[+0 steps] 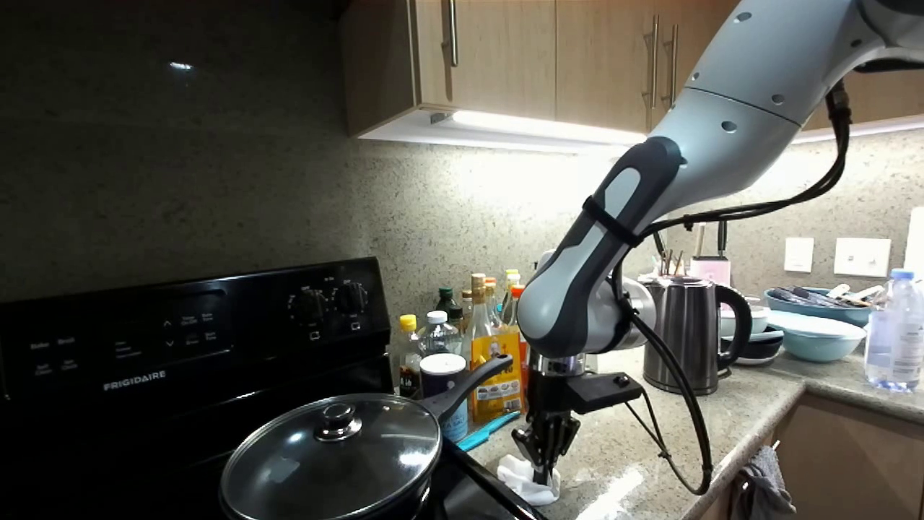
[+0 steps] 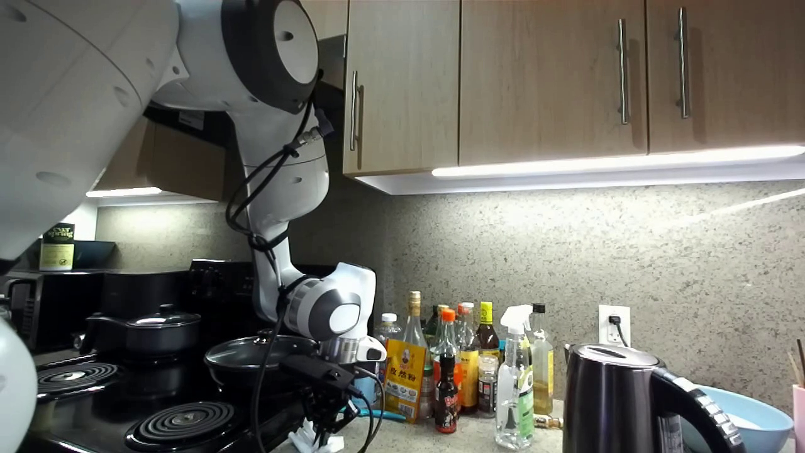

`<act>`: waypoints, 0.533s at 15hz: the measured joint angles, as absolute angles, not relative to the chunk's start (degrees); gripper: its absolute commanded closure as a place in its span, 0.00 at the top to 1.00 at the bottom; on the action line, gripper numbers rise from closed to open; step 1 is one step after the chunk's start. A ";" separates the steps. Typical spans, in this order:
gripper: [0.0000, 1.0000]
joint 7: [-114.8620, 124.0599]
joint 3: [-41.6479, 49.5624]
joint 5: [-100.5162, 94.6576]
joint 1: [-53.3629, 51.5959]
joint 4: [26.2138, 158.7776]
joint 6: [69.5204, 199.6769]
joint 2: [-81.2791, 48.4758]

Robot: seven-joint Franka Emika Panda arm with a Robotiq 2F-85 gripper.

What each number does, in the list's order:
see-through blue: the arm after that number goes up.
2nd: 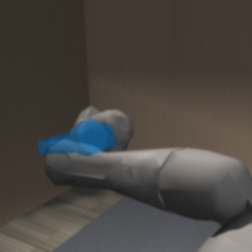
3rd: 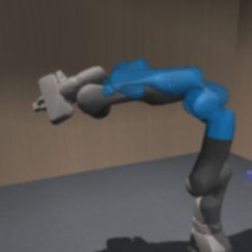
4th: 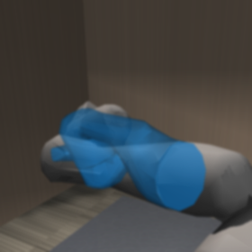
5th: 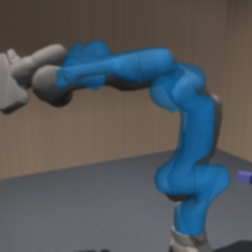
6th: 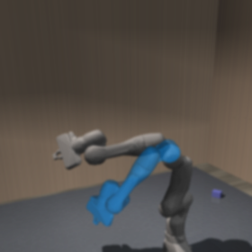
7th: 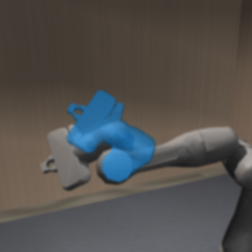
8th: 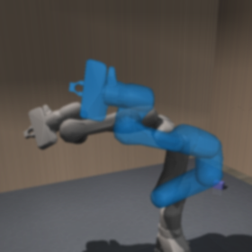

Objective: Use the white napkin to wipe the counter.

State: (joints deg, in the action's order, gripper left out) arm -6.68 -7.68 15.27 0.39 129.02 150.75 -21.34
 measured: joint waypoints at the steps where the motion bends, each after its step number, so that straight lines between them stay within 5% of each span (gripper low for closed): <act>1: 0.43 -6.68 -7.68 15.24 0.34 129.02 150.75 -21.34; 8: 0.87 -6.33 -7.33 15.24 -0.21 129.77 151.33 -21.75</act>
